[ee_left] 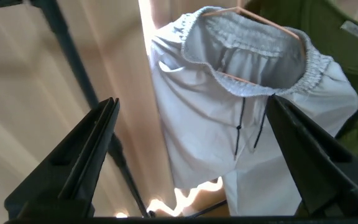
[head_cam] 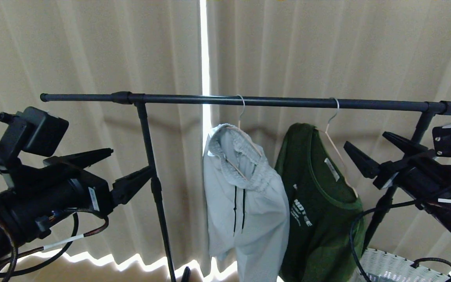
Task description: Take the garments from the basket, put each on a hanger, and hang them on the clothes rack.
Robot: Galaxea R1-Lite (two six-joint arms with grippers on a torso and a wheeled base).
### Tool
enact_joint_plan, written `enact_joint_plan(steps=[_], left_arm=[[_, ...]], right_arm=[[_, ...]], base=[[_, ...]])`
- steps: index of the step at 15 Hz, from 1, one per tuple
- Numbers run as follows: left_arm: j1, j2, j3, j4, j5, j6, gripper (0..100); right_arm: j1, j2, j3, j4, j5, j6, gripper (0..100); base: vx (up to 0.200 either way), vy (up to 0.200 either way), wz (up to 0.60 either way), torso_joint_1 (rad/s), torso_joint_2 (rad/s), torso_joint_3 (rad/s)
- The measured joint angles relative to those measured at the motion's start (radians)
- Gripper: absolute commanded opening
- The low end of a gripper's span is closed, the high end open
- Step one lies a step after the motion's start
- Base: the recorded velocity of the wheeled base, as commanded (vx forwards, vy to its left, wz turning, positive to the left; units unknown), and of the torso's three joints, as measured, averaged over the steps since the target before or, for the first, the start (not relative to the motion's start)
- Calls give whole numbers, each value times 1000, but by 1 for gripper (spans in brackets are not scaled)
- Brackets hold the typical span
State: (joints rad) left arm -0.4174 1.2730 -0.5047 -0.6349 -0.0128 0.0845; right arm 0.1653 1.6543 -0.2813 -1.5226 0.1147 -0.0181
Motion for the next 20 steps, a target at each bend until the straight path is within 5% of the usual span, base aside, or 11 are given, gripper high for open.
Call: enact_joint_plan(steps=[7, 10, 15, 20], left_arm=[[3, -42, 11, 26, 136, 56, 100], [29, -60, 33, 26, 143, 58, 100], [112, -112, 117, 17, 161, 65, 100], [206, -204, 195, 16, 161, 75, 100]], right_arm=[[-6, -121, 123, 49, -3, -36, 100], [-60, -236, 104, 308, -3, -58, 100], [-96, -542, -37, 1040, 2, -63, 100], [-103, -645, -83, 1102, -1, -64, 100]], base=[[0, 0, 0, 0, 0, 0], [0, 0, 0, 0, 0, 0], [0, 0, 0, 0, 0, 0], [-200, 0, 0, 7, 9, 6]])
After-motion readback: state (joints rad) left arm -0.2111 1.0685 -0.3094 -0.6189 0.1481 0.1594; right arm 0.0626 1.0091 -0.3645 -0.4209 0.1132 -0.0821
